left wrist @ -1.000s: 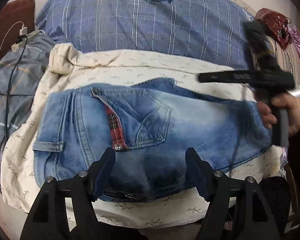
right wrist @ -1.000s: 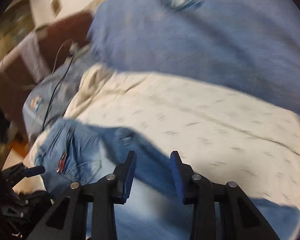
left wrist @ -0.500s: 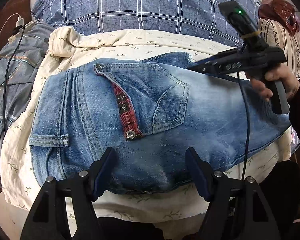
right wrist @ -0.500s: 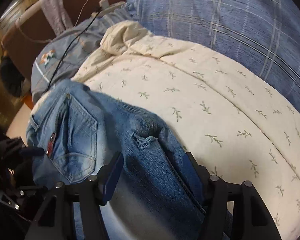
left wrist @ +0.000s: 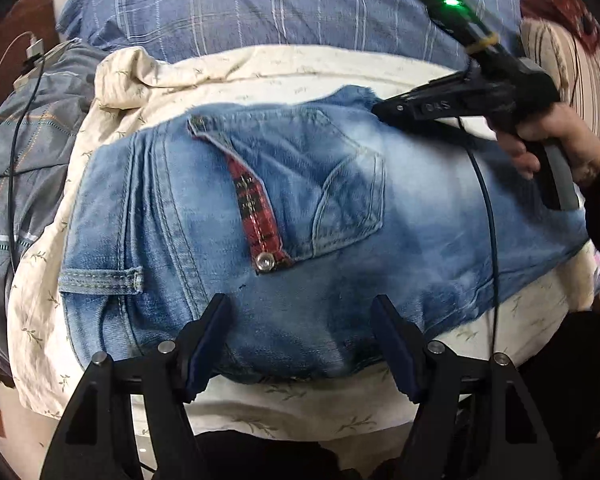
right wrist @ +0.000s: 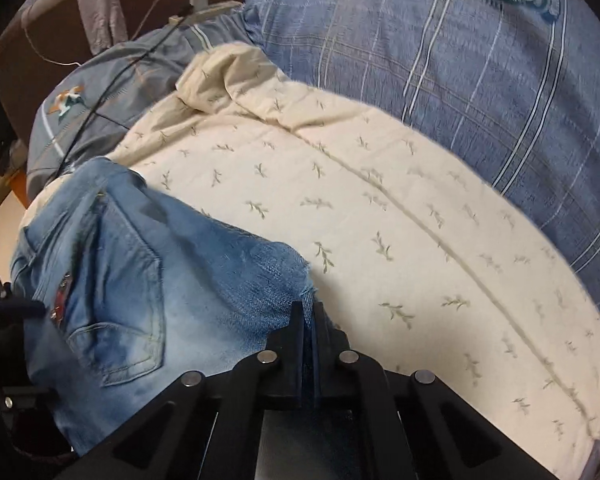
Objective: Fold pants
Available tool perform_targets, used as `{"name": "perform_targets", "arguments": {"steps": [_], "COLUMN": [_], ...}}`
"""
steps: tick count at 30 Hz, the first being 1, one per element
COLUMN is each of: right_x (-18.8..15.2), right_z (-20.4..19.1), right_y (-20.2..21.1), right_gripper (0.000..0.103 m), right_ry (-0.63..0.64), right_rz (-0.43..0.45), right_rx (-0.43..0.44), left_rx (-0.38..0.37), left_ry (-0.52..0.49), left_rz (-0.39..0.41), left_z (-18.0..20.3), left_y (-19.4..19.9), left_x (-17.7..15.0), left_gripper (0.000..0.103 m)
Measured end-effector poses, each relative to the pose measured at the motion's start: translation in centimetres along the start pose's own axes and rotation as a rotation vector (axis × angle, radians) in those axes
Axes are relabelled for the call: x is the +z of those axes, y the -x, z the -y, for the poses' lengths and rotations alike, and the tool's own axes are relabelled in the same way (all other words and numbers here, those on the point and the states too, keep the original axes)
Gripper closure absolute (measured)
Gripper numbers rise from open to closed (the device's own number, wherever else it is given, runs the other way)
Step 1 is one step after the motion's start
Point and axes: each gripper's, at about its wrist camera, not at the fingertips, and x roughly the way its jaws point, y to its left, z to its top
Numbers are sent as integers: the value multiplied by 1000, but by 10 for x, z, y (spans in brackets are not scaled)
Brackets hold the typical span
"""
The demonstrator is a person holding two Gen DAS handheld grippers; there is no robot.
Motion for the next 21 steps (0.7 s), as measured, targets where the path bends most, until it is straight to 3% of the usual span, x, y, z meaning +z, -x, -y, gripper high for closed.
{"name": "perform_targets", "arguments": {"steps": [3, 6, 9, 13, 19, 21], "right_x": [-2, 1, 2, 11, 20, 21], "right_z": [9, 25, 28, 11, -34, -41], "right_y": [-10, 15, 57, 86, 60, 37], "right_gripper": [100, 98, 97, 97, 97, 97], "right_ry": [-84, -218, -270, -276, -265, -283], "right_rz": [-11, 42, 136, 183, 102, 44], "right_rx": [21, 85, 82, 119, 145, 144], "left_rx": [-16, -56, -27, 54, 99, 101], "left_ry": [2, 54, 75, 123, 161, 178], "left_rz": [-9, 12, 76, 123, 57, -7], "left_z": [-1, -11, -22, -45, -74, -81], "left_y": [7, 23, 49, 65, 36, 21], "left_x": [1, 3, 4, 8, 1, -9], "left_gripper": [30, 31, 30, 31, 30, 30]}}
